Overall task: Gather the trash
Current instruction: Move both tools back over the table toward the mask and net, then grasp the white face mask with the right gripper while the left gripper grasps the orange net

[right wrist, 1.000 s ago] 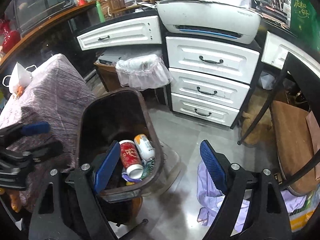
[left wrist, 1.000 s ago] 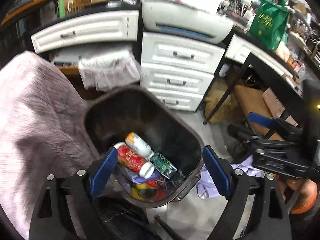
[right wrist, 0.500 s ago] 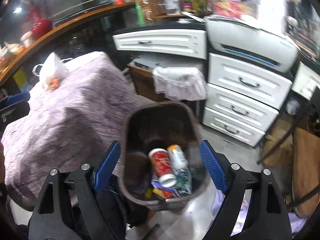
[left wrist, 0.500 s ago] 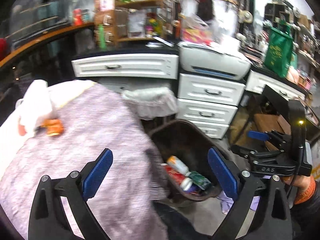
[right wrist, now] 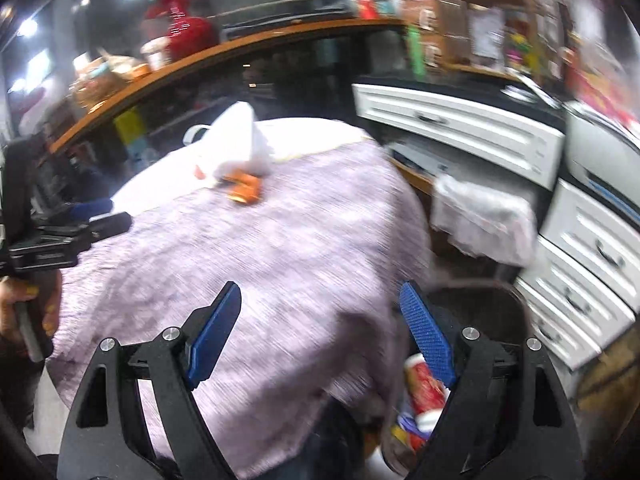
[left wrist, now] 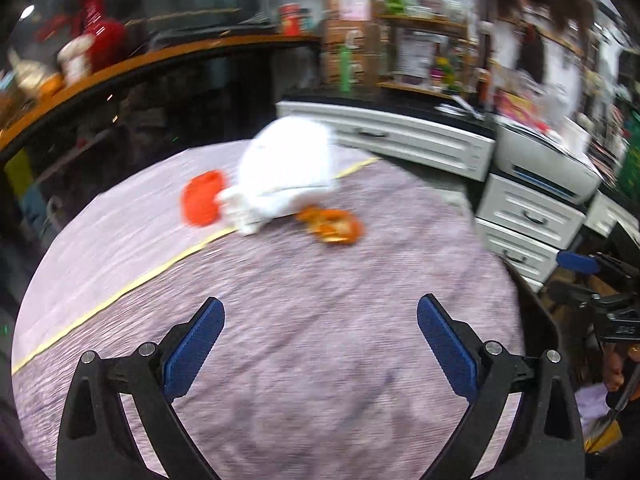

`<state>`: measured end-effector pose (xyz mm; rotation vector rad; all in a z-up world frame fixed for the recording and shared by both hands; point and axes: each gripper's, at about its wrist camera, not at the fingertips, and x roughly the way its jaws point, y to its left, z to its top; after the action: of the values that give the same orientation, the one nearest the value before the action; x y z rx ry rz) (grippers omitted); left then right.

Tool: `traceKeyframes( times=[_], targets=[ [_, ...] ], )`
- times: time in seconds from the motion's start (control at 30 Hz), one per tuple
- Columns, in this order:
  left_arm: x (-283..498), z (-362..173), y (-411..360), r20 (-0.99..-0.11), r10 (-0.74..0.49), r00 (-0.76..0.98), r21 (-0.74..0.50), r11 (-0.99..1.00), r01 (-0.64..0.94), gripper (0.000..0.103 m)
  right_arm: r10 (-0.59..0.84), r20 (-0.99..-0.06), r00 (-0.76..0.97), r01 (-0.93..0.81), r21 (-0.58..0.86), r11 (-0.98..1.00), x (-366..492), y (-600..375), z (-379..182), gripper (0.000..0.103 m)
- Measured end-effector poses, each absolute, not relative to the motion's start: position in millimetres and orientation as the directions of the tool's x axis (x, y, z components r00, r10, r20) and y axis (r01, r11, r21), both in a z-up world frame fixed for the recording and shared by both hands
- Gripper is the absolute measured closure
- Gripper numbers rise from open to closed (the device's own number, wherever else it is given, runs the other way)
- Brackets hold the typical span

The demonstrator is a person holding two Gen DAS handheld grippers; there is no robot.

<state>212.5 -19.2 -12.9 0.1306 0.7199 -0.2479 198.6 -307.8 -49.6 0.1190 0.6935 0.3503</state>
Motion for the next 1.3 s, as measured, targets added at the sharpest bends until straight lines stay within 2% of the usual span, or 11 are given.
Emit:
traceKeyframes(
  times=[0.2, 0.4, 0.57, 0.83, 0.9, 0.97, 1.07, 1.17, 1.3],
  targets=[
    [238.2, -15.6, 41.6, -0.678, -0.120, 0.725, 0.004, 0.986, 0.167, 0.007, 0.439, -0.582, 0.685, -0.392, 0.214, 0.895, 244.4, -250.9, -25.0, 0.022],
    [267.9, -20.1, 73.9, -0.695, -0.104, 0.712, 0.006, 0.988, 0.151, 0.007, 0.487, -0.579, 0.654, -0.460, 0.208, 0.863, 297.7, -208.6, -12.8, 0.022],
    [299.8, -24.3, 92.0, -0.705, -0.095, 0.703, 0.016, 0.989, 0.150, 0.007, 0.487, -0.587, 0.646, -0.450, 0.223, 0.865, 349.4, -190.9, -11.8, 0.030],
    [334.6, -24.2, 109.2, -0.705, -0.132, 0.696, -0.051, 0.989, 0.136, 0.007, 0.503, -0.586, 0.635, -0.434, 0.268, 0.860, 410.6, -175.5, -18.8, 0.031],
    [339.1, -27.6, 111.3, -0.710, -0.133, 0.692, -0.053, 0.989, 0.137, 0.007, 0.514, -0.593, 0.620, -0.432, 0.289, 0.854, 421.3, -173.0, -24.2, 0.044],
    [343.9, -30.8, 111.6, -0.713, -0.131, 0.688, -0.051, 0.989, 0.136, 0.007, 0.547, -0.596, 0.588, -0.440, 0.331, 0.835, 428.0, -170.7, -30.4, 0.066],
    [349.8, -36.1, 113.2, -0.721, -0.130, 0.681, -0.050, 0.989, 0.136, 0.007, 0.581, -0.582, 0.569, -0.460, 0.360, 0.812, 428.0, -170.2, -33.6, 0.087],
    [354.5, -38.9, 115.1, -0.723, -0.135, 0.677, -0.060, 0.989, 0.133, 0.007, 0.616, -0.548, 0.566, -0.477, 0.391, 0.787, 418.1, -177.0, -28.4, 0.097],
    [363.8, -37.1, 111.7, -0.721, -0.136, 0.679, -0.062, 0.989, 0.132, 0.007, 0.631, -0.516, 0.580, -0.514, 0.369, 0.774, 398.0, -185.9, -7.9, 0.098]
  ],
)
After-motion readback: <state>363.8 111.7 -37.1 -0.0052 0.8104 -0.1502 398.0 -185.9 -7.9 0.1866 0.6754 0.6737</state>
